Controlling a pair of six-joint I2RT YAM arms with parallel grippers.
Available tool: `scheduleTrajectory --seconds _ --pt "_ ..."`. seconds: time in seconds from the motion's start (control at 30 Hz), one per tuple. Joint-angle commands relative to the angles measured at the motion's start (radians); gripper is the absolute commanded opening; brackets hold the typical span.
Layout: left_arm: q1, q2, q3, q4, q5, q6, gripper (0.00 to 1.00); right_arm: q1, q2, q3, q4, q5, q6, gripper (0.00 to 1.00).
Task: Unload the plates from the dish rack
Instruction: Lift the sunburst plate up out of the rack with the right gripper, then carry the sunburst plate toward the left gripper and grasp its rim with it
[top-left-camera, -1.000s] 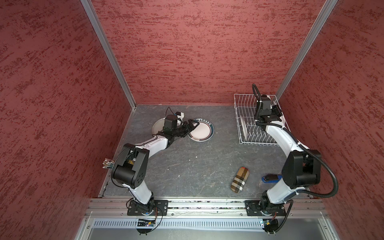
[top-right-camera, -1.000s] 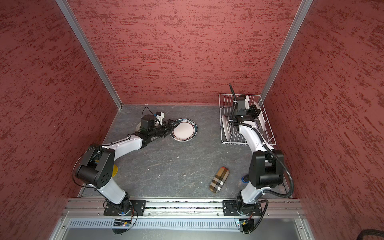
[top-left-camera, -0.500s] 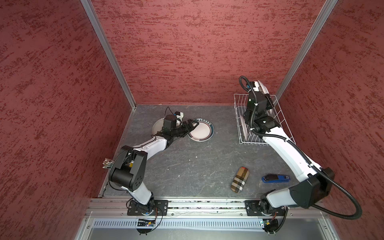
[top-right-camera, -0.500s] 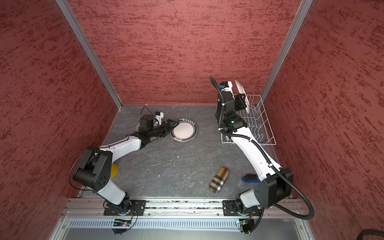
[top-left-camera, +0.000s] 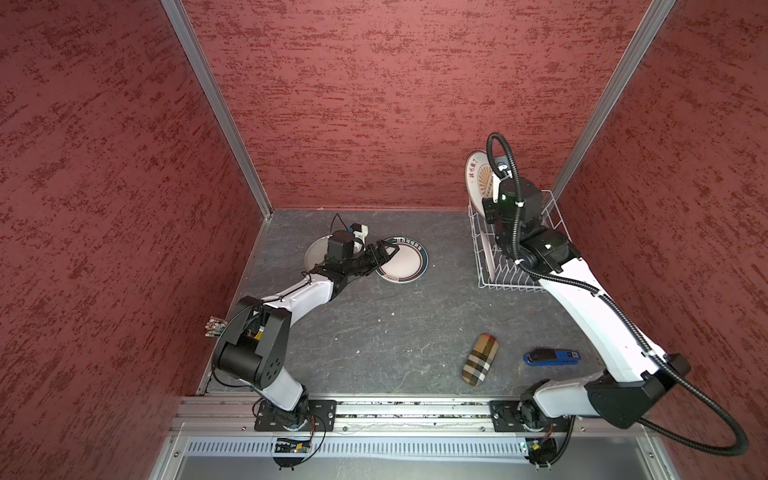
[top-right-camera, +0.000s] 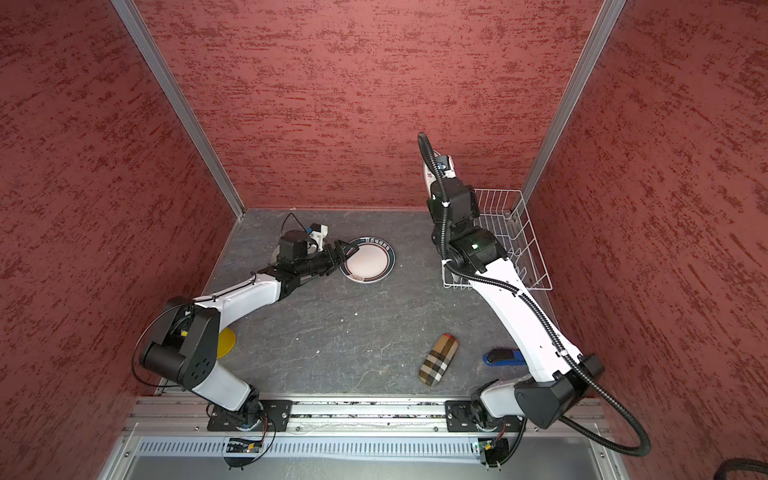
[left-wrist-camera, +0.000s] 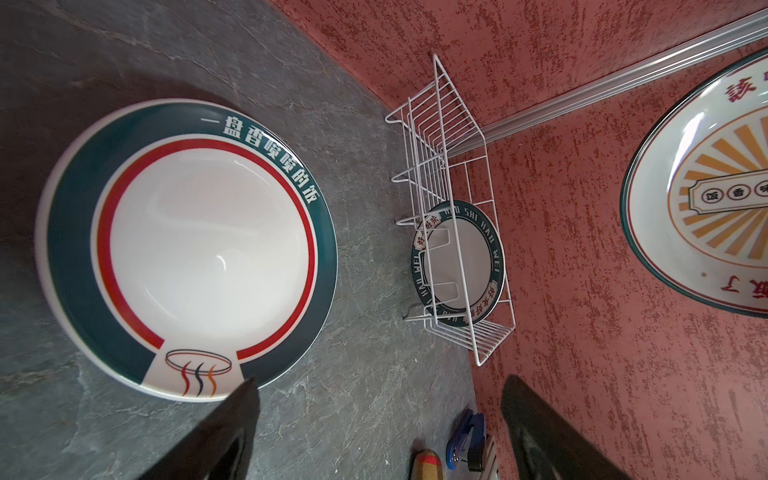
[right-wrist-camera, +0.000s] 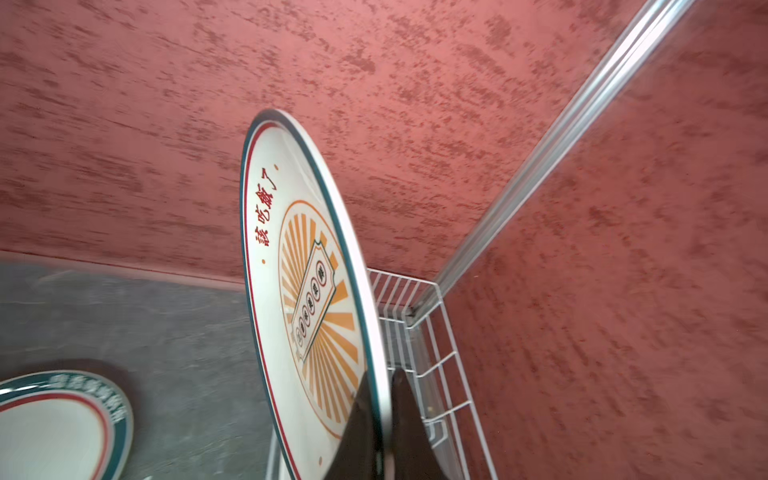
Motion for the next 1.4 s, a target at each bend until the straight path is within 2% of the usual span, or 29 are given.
scheduleTrajectory --seconds 0.0,0.3,0.57,0.7,0.87,1.0,1.2,1.37 --pt "-0.001 -0.028 0.002 -0.010 -0.012 0.024 0.91 0.004 -0.027 -0.040 -0.012 -0.216 0.204 0.00" --pt "0.036 -0.037 0.005 0.038 0.007 0.016 0.90 0.004 0.020 -0.150 0.038 -0.493 0.420 0.00" --pt "0.069 0.008 0.019 0.100 0.094 -0.035 0.85 0.003 0.043 -0.267 0.130 -0.625 0.530 0.00" --pt "0.083 0.055 0.011 0.215 0.187 -0.109 0.76 -0.006 0.045 -0.303 0.165 -0.687 0.575 0.00" --pt "0.080 0.060 0.013 0.199 0.193 -0.096 0.66 -0.043 0.046 -0.346 0.217 -0.782 0.636 0.00" --pt "0.079 0.061 0.016 0.183 0.199 -0.088 0.63 -0.085 0.056 -0.360 0.249 -0.899 0.679 0.00" --pt "0.079 0.054 0.030 0.133 0.198 -0.060 0.57 -0.116 0.099 -0.376 0.297 -0.995 0.723 0.00" --pt "0.079 0.049 0.035 0.124 0.195 -0.052 0.41 -0.120 0.122 -0.375 0.308 -1.050 0.743 0.00"
